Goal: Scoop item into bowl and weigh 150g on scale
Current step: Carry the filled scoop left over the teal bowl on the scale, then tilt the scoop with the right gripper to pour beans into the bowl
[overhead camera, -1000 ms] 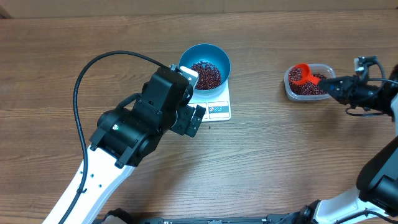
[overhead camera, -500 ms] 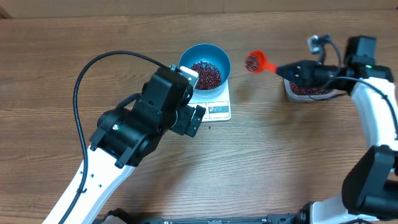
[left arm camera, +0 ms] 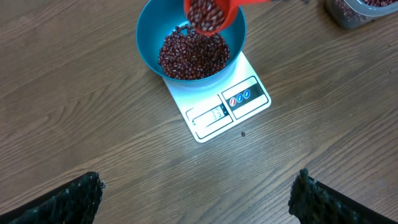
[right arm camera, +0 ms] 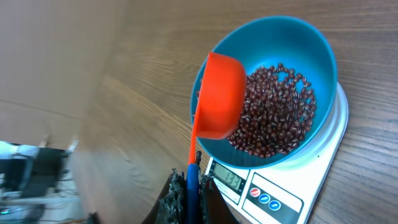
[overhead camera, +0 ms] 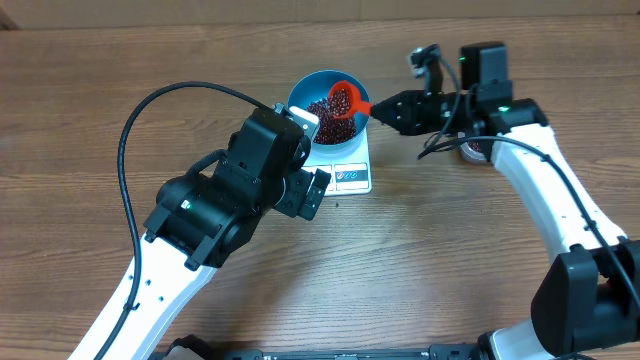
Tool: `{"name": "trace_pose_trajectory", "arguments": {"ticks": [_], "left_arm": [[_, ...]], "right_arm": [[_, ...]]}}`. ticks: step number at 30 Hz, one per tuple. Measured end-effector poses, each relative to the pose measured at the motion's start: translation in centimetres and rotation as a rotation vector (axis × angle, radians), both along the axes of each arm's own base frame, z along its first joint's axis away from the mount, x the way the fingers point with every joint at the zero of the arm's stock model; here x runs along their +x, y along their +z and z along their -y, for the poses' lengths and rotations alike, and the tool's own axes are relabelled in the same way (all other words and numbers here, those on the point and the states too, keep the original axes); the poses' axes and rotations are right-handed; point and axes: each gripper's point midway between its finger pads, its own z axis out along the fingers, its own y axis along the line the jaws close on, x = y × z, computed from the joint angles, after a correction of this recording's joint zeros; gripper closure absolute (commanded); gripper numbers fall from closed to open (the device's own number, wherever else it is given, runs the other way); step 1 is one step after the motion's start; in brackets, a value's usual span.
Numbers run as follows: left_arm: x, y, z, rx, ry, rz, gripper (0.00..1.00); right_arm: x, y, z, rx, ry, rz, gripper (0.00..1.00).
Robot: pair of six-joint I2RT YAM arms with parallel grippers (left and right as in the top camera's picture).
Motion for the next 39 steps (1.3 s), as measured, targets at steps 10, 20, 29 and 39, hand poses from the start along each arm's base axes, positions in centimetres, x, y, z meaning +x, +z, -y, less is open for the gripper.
{"name": "trace_pose_trajectory", "arguments": {"ticks": [10,20,29,39], "left_arm": [[0.0,0.0,0.0,0.0,0.0,0.0,0.0],[0.0,0.0,0.0,0.0,0.0,0.0,0.0],[0.0,0.0,0.0,0.0,0.0,0.0,0.0],[0.0,0.0,0.0,0.0,0.0,0.0,0.0]], "right_arm": [[0.2,-1.1,-1.9,-0.158,-0.049,0.04,0.96],[0.4,-1.5,-1.6,-0.195,-0.069,0.044,0.96],[0.4,-1.4,-1.6,-0.239,-0.028,0.099,0.96],[0.4,-0.3,-2.2,-0.289,0.024,0.171,0.96]]}}
